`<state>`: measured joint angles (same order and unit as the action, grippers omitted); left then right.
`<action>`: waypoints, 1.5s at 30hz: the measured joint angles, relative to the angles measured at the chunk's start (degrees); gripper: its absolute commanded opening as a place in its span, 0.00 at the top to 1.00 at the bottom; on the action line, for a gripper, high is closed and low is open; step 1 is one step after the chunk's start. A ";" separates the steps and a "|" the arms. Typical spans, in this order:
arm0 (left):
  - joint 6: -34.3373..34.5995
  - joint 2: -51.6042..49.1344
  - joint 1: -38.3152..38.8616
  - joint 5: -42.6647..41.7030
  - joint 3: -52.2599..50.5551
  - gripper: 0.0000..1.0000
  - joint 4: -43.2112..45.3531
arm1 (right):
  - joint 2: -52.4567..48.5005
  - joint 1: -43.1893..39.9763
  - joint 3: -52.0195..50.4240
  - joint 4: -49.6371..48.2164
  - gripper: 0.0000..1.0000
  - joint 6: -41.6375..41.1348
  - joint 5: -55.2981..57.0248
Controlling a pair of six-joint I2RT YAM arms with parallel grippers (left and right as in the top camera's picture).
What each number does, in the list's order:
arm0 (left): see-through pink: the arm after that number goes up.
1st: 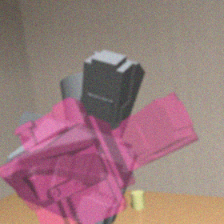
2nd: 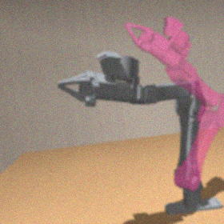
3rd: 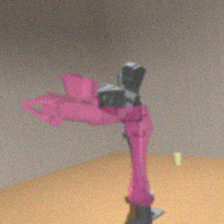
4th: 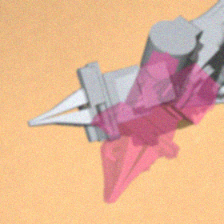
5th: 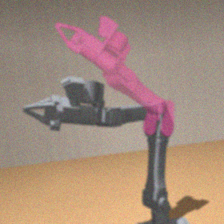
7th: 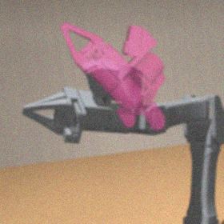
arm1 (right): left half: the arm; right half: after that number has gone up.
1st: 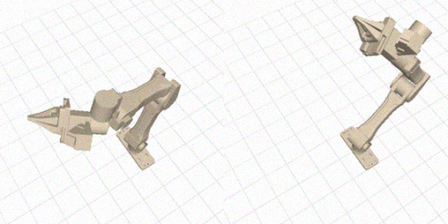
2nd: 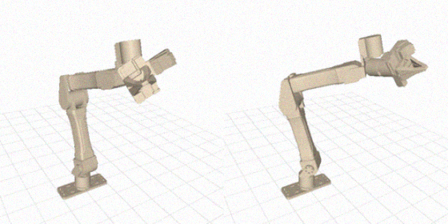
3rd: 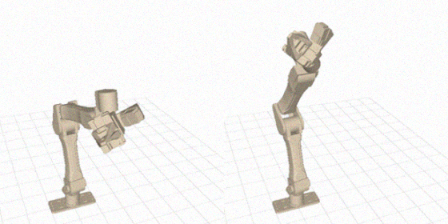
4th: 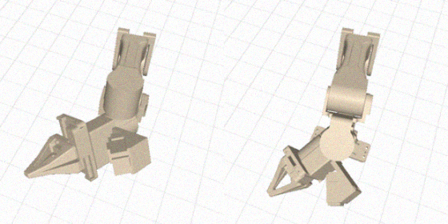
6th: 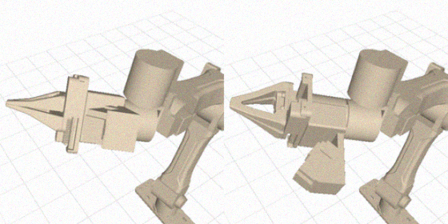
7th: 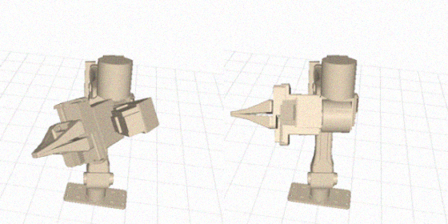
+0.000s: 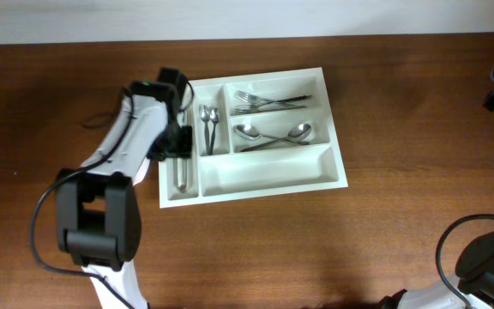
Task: Pack container
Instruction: 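Carry the tongs with the left gripper into the tray's left compartment and release, then move the left gripper down onto the white plastic knife and close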
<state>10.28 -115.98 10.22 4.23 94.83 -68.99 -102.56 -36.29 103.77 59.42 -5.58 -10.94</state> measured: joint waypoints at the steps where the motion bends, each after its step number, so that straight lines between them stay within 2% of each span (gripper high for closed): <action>1: -1.07 0.59 -0.57 0.83 1.62 0.45 -1.68 | 0.00 0.00 0.00 0.02 0.01 -0.02 0.02; 6: -9.40 5.60 -3.34 5.79 6.56 0.34 -5.60 | 0.00 0.00 0.00 0.00 0.01 -0.02 0.02; 11: -18.69 7.23 -6.08 7.48 5.77 0.33 -5.35 | 0.00 0.00 0.00 -0.02 0.01 -0.02 0.02; 18: -31.32 6.97 -9.46 3.89 -5.14 0.35 1.31 | 0.00 0.00 0.00 -1.14 0.02 -0.02 0.04; 26: -35.21 6.71 -11.39 1.09 -17.25 0.46 14.05 | 0.00 0.00 0.00 -1.73 0.01 0.02 0.02; 37: -36.04 6.69 -15.82 0.66 -24.61 0.49 17.29 | -0.04 0.00 0.00 -2.54 0.01 0.00 0.04; 39: -36.30 6.71 -17.29 0.59 -25.66 0.53 17.66 | -0.04 0.00 0.00 -2.80 0.01 -0.02 0.02; 45: -41.05 6.69 -18.60 -1.07 -27.74 0.56 17.94 | -0.04 0.00 0.00 -3.45 0.01 -0.02 0.04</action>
<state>-30.76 -109.30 -8.38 3.16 67.09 -51.05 -102.61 -36.29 103.77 55.96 -5.61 -10.90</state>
